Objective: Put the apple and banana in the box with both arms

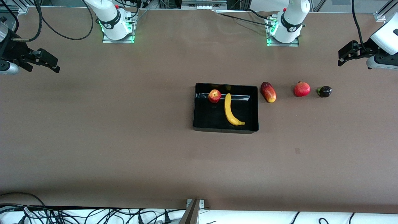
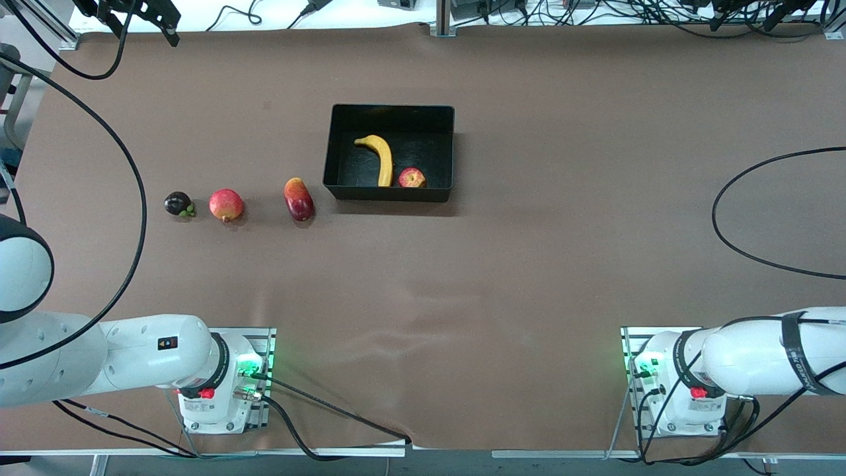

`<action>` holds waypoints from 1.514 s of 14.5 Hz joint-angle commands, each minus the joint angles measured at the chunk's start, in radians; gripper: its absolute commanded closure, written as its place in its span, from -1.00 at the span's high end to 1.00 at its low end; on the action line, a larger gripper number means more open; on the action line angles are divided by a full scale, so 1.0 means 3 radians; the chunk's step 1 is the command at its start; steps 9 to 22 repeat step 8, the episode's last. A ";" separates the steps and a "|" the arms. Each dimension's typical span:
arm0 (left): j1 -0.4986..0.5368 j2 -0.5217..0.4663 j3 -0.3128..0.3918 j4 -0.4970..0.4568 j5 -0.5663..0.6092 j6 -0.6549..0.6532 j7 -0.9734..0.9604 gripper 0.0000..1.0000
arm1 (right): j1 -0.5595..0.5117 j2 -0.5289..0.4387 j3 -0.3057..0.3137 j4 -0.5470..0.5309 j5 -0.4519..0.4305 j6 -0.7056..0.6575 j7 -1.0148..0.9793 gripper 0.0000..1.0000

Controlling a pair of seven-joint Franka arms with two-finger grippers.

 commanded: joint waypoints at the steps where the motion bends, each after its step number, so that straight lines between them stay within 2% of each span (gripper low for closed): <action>1: -0.0010 -0.0012 -0.0007 0.0033 -0.0021 -0.0003 0.0020 1.00 | -0.0021 0.0027 0.0028 0.0063 -0.0051 -0.0011 0.0005 1.00; 7: -0.0021 -0.0012 0.0060 0.0033 -0.0082 -0.0003 -0.0149 1.00 | -0.0021 0.0027 0.0028 0.0063 -0.0051 -0.0011 0.0005 1.00; 22: -0.0021 -0.0012 0.0060 0.0028 -0.0077 -0.0008 -0.0159 1.00 | -0.0026 0.0027 0.0028 0.0063 -0.0051 -0.0011 0.0005 1.00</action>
